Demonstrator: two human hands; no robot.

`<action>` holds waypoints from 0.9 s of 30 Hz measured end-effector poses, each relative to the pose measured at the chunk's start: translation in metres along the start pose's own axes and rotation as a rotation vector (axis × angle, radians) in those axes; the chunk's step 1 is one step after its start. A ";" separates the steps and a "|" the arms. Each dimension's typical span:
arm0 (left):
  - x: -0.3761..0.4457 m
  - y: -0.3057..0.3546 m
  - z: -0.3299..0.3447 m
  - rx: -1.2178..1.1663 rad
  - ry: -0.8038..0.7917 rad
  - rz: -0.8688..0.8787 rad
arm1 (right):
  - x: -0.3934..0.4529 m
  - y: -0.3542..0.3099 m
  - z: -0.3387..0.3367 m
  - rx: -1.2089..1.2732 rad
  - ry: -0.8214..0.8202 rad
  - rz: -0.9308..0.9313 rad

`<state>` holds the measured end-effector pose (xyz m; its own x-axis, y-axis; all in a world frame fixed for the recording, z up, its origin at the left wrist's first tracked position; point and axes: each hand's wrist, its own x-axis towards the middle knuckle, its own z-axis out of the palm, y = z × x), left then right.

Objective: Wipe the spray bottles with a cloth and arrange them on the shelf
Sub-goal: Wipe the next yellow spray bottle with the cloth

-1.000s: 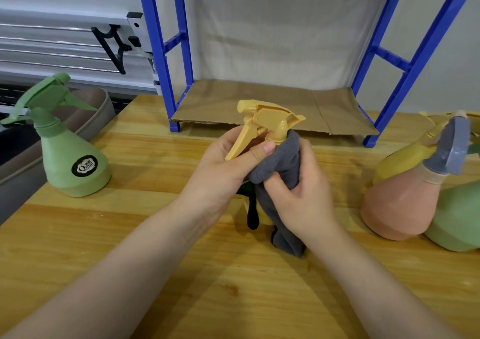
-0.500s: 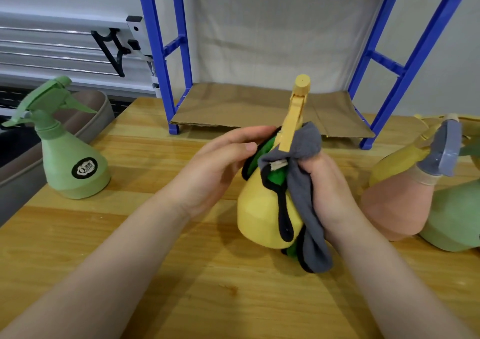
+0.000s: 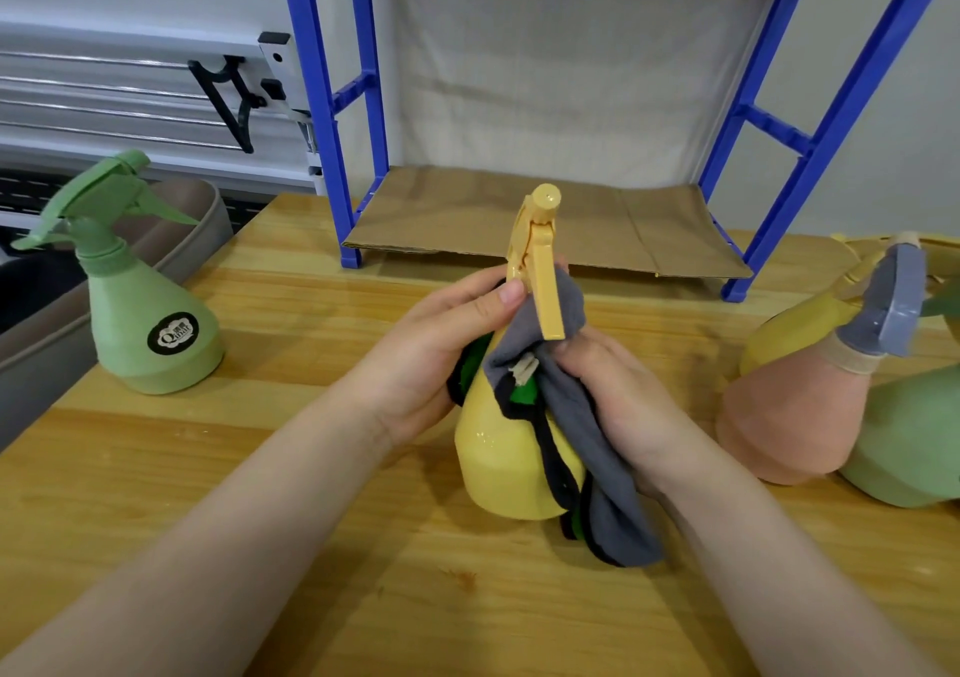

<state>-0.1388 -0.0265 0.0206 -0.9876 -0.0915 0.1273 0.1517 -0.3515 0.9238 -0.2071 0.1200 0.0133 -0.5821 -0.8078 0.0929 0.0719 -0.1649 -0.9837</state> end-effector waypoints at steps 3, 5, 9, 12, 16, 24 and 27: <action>-0.001 0.000 0.003 -0.030 0.024 0.055 | -0.002 0.001 0.000 0.013 -0.052 -0.017; -0.001 0.001 0.004 -0.043 0.050 0.093 | -0.002 0.001 0.000 0.008 -0.072 -0.022; -0.001 0.005 0.004 -0.070 0.117 0.163 | -0.001 0.003 0.001 -0.012 -0.063 -0.037; -0.001 0.006 0.005 -0.091 0.194 0.201 | 0.000 0.006 0.002 -0.039 -0.050 -0.028; 0.000 0.006 0.003 -0.101 0.256 0.253 | 0.001 0.007 0.003 -0.088 -0.051 -0.038; -0.001 0.013 -0.004 -0.057 0.470 0.349 | -0.001 0.011 0.006 -0.217 -0.083 -0.110; 0.000 0.014 -0.008 -0.042 0.496 0.359 | -0.001 0.015 0.008 -0.274 -0.056 -0.139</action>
<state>-0.1359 -0.0389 0.0305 -0.7398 -0.6303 0.2356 0.4832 -0.2539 0.8379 -0.1989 0.1132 0.0003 -0.5253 -0.8193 0.2300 -0.2303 -0.1233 -0.9653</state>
